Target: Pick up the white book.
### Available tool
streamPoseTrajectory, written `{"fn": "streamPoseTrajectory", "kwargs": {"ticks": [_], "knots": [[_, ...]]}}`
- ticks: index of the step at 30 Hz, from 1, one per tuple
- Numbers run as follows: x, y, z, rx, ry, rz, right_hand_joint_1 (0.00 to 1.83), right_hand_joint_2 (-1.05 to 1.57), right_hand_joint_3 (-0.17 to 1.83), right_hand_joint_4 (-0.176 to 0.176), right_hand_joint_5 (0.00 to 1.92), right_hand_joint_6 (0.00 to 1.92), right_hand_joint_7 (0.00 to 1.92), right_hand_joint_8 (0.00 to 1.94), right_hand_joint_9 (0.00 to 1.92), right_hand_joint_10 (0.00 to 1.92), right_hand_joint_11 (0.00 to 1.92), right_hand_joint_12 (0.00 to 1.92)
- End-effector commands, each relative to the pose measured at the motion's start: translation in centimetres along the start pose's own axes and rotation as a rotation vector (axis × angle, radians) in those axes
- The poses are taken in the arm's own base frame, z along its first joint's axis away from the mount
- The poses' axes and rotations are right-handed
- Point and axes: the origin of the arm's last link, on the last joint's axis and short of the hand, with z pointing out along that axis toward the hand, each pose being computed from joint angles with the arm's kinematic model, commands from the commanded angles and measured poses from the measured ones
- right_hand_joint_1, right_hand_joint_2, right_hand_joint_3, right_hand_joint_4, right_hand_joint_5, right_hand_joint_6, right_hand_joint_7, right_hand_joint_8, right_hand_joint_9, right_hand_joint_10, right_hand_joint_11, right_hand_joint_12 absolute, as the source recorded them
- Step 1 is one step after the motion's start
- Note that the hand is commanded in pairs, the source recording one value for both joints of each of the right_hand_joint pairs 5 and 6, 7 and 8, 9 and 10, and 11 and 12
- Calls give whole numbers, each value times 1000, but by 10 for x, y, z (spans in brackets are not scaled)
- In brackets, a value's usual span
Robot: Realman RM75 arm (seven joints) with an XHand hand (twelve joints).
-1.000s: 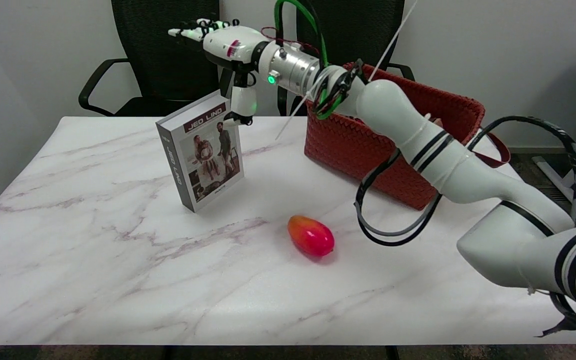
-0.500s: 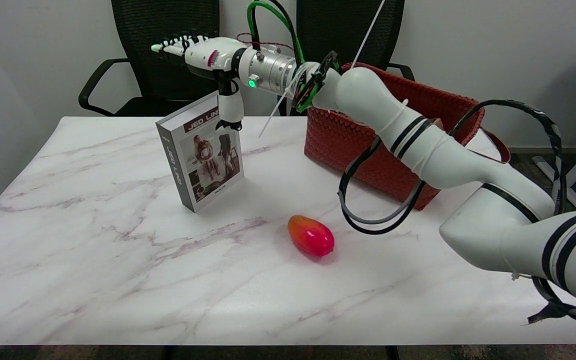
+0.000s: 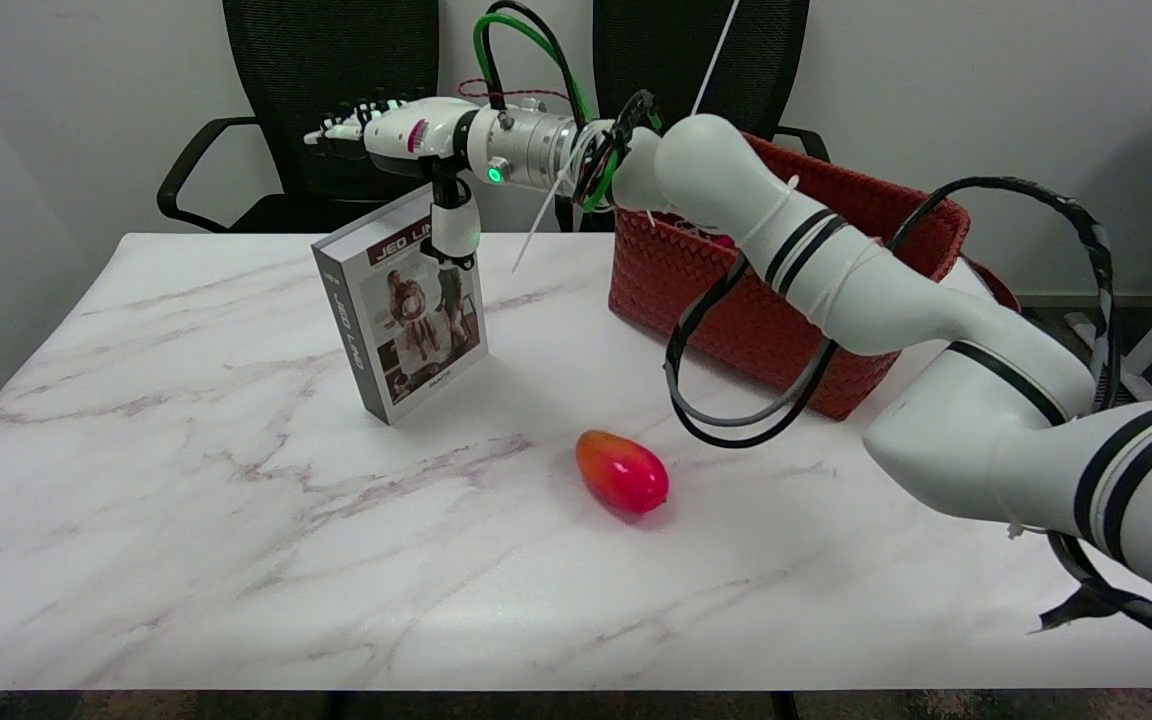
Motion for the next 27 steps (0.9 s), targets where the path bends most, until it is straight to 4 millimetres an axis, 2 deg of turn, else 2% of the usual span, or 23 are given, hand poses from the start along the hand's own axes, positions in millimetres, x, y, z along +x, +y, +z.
{"fn": "streamPoseTrajectory", "kwargs": {"ticks": [1, 14, 27], "knots": [[23, -2, 5, 91, -153, -53, 1406, 257, 1319, 0, 54, 54, 43, 43, 128, 128, 0, 0], [18, -5, 11, 121, -224, -8, 1417, 138, 1401, 0, 52, 52, 29, 29, 155, 155, 0, 0], [18, 0, 21, 85, -244, 18, 1425, 85, 1482, 0, 50, 50, 0, 0, 173, 173, 0, 0]]}}
